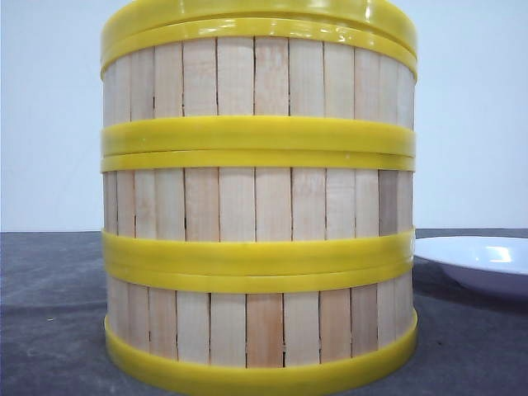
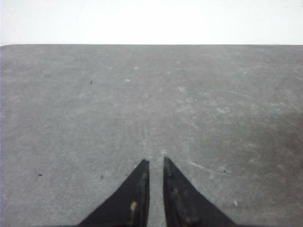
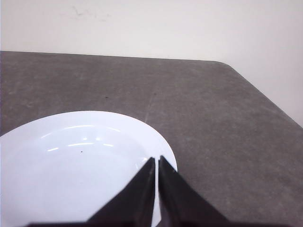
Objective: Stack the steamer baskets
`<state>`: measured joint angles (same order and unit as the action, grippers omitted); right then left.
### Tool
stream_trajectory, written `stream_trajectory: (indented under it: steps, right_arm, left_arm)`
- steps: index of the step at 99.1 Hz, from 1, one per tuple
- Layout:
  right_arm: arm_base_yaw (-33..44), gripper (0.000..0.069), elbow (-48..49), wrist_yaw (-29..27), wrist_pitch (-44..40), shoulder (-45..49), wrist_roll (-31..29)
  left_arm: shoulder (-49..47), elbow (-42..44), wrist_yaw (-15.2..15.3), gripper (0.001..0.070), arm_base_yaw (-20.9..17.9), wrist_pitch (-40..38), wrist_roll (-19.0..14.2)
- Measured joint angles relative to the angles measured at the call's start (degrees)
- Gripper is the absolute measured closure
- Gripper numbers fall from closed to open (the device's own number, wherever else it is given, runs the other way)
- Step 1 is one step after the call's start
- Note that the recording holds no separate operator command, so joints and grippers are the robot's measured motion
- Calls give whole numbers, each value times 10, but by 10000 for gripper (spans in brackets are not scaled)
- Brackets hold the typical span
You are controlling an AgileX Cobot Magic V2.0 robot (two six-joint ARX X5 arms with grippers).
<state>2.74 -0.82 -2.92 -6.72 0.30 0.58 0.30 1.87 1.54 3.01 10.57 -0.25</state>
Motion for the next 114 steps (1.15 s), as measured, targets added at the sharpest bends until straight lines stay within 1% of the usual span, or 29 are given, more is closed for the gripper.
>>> stream_trajectory:
  steps: [46,114]
  right_arm:
    - [0,687,0,0,0,0,-14]
    - [0,687,0,0,0,0,-15]
  left_arm:
    - [0,0,0,685,0,0,0]
    - [0,0,0,685,0,0,0]
